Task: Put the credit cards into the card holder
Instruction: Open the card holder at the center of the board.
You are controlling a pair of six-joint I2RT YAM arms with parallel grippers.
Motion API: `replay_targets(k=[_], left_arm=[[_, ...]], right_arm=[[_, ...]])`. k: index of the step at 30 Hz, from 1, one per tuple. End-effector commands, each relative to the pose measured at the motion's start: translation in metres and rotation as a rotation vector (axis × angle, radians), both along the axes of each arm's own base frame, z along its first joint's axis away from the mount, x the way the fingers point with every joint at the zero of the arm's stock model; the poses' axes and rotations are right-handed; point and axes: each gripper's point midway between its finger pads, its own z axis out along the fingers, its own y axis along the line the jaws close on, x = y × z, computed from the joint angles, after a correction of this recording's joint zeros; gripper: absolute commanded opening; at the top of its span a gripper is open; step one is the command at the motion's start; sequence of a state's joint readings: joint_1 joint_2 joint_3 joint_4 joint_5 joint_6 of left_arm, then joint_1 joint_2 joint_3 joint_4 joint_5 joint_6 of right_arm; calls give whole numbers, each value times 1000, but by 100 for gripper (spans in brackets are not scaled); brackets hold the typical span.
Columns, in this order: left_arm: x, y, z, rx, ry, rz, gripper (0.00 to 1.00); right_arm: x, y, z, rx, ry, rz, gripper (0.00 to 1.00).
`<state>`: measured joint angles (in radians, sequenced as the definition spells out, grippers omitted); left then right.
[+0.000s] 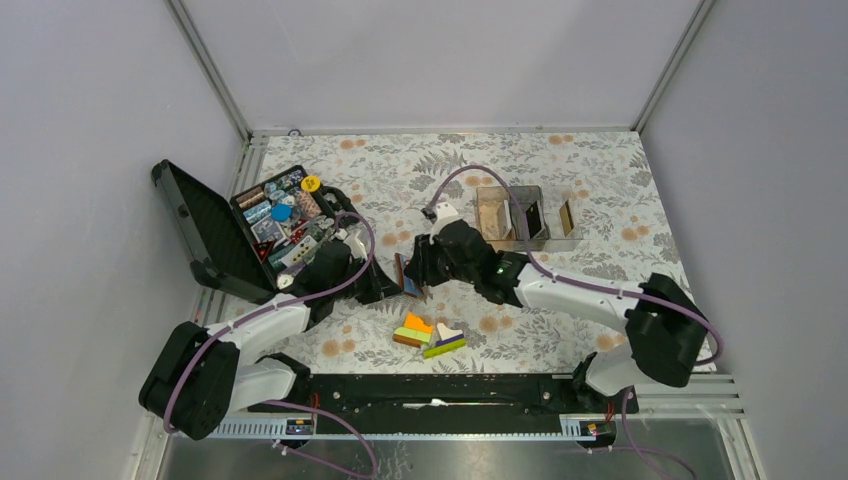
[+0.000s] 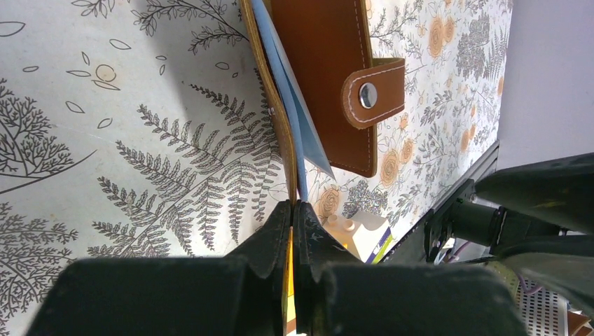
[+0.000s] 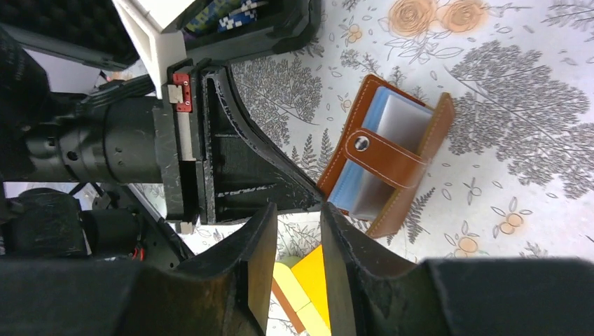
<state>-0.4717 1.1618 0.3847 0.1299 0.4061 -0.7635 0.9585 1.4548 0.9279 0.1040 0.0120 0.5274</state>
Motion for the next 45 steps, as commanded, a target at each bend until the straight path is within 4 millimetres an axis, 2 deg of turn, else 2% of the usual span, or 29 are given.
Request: replay_targets(k=[1,9,17,30,37,40,45], left_arm=[[13,-6,21,-26,-77,-7,0],[13,-6,22,-25,-79,-9,0],[14,-7,23,-25,-83,-12,0],[14,-3,20,-18,-77,1,0],[17,8,9,34,-43,59,0],[19,14,0,59,-17,85,0],[20,18,-11,80,20,103,0]], right_arm=[[0,20,-7,-22,-8,67,35],[2,31,-39,-83,41,91,29],[3,40,-53,-75,88,85,25],[17,11,-84,-202,94,-75,21],[29,-15,-88,-285,51,-185,19],[30,-31,-101,-366,53,-224,20],[32,-41,-123,-440,68,-255,20]])
